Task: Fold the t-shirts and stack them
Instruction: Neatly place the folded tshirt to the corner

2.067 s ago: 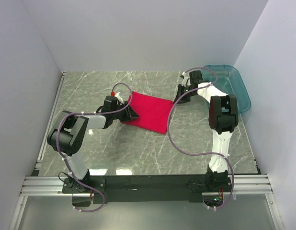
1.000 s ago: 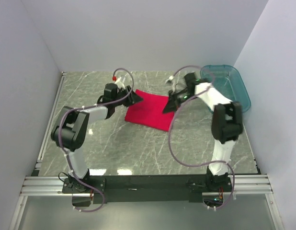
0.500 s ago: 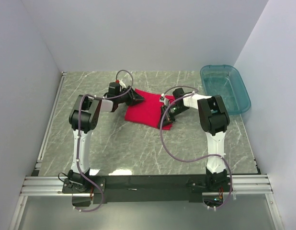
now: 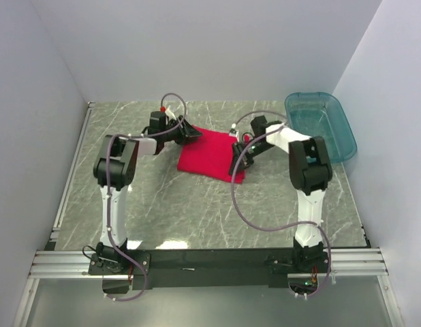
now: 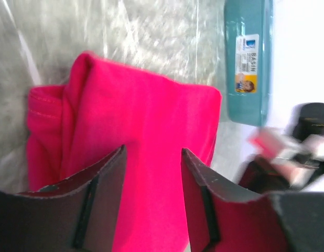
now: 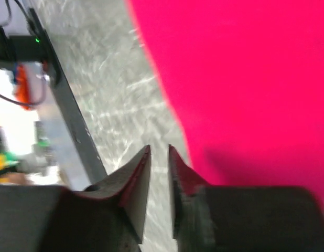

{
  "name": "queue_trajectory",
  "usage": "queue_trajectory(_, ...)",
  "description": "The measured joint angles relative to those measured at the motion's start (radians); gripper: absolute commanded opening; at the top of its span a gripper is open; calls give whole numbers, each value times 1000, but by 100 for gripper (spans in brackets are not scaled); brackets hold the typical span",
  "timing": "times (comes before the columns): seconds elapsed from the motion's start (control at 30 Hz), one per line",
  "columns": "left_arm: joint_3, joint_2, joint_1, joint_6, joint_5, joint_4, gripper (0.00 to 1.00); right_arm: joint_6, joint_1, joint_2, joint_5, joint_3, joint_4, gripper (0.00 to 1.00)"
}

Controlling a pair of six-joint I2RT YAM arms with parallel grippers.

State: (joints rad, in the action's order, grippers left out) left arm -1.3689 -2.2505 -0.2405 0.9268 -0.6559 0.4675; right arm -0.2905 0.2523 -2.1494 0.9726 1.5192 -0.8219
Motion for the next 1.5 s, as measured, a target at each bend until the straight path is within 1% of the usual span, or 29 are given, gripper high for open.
queue_trajectory(0.03,0,34,2,-43,20,-44,54,-31,-5,36,-7,0,-18,33)
queue_trajectory(0.1,2,139,6,-143,81,-141,57,-72,-16,142,-65,-4,-32,38)
queue_trajectory(0.2,33,332,13,-284,183,-242,59,-70,-21,388,-228,-77,56,55)
queue_trajectory(0.23,49,384,14,-319,206,-261,59,-63,-23,459,-279,-108,95,69)
queue_trajectory(0.33,101,496,16,-406,264,-304,61,-23,-29,693,-463,-241,251,100)
queue_trajectory(0.37,114,502,14,-426,275,-322,62,-10,-33,749,-502,-289,304,100)
queue_trajectory(0.43,124,470,10,-454,293,-371,63,13,-70,806,-491,-343,337,100)
queue_trajectory(0.53,125,349,-5,-480,316,-451,63,12,-174,795,-371,-353,327,100)
queue_trajectory(0.6,129,273,-14,-489,319,-494,63,9,-231,796,-298,-399,351,100)
queue_trajectory(0.63,133,244,-16,-483,292,-483,63,9,-247,805,-275,-432,353,100)
queue_trajectory(0.73,107,240,-17,-496,298,-493,63,8,-262,827,-217,-499,348,100)
queue_trajectory(0.93,56,192,-22,-512,225,-516,58,8,-288,830,-158,-508,354,100)
queue_trajectory(0.97,39,180,-27,-519,215,-526,54,8,-294,830,-152,-508,355,100)
queue_trajectory(1.03,6,158,-40,-526,200,-547,39,9,-303,830,-143,-508,357,100)
queue_trajectory(1.07,-4,148,-48,-531,202,-559,26,9,-307,830,-139,-508,358,100)
queue_trajectory(1.1,-11,141,-53,-534,203,-569,1,9,-309,830,-136,-508,358,100)
queue_trajectory(1.2,-32,135,-59,-522,233,-602,1,9,-314,830,-120,-508,358,100)
queue_trajectory(1.3,-29,148,-41,-494,266,-623,0,9,-315,830,-109,-508,358,100)
queue_trajectory(1.4,-31,171,31,-491,319,-682,0,8,-318,830,-98,-508,357,99)
queue_trajectory(1.5,-71,178,156,-518,417,-766,1,8,-319,830,-87,-508,356,99)
